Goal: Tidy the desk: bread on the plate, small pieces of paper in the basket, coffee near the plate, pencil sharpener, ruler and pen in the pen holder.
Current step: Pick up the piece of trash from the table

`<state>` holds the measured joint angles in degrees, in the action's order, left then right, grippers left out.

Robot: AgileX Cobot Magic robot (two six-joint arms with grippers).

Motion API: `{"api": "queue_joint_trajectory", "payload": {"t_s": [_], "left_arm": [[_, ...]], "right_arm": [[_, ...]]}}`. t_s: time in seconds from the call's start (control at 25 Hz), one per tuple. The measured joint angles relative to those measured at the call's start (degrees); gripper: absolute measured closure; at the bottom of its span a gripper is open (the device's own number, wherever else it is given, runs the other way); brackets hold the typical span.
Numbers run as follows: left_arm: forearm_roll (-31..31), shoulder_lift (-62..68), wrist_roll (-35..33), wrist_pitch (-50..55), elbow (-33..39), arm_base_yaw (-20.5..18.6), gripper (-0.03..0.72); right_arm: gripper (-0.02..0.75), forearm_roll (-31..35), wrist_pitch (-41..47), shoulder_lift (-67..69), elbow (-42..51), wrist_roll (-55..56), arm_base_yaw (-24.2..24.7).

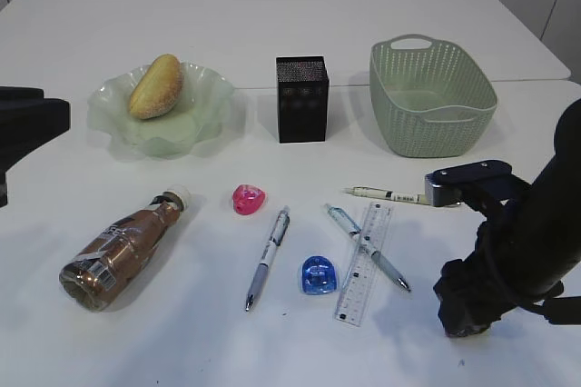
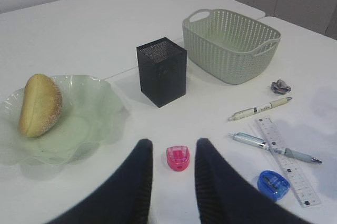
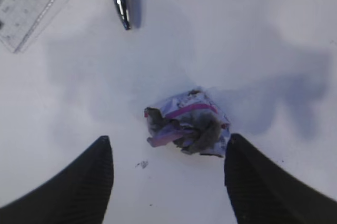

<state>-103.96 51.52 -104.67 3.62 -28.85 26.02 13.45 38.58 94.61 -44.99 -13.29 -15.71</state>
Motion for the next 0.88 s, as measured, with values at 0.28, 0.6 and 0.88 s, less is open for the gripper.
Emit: {"api": "queue_joint_trajectory", "payload": {"t_s": [0.28, 0.6, 0.88], "left_arm": [[0.0, 0.0, 0.0, 0.0, 0.0, 0.0, 0.497], [0.0, 0.0, 0.0, 0.0, 0.0, 0.0, 0.497], [0.0, 0.0, 0.0, -0.1, 0.0, 0.0, 0.497]], "right_arm": [[0.221, -2.2, -2.52, 1.47, 0.0, 1.95, 0.0], [0.222, -2.33, -4.53, 1.47, 0.0, 2.09, 0.0], [0.224, -2.33, -4.67, 4.08, 0.0, 2.24, 0.0]]}}
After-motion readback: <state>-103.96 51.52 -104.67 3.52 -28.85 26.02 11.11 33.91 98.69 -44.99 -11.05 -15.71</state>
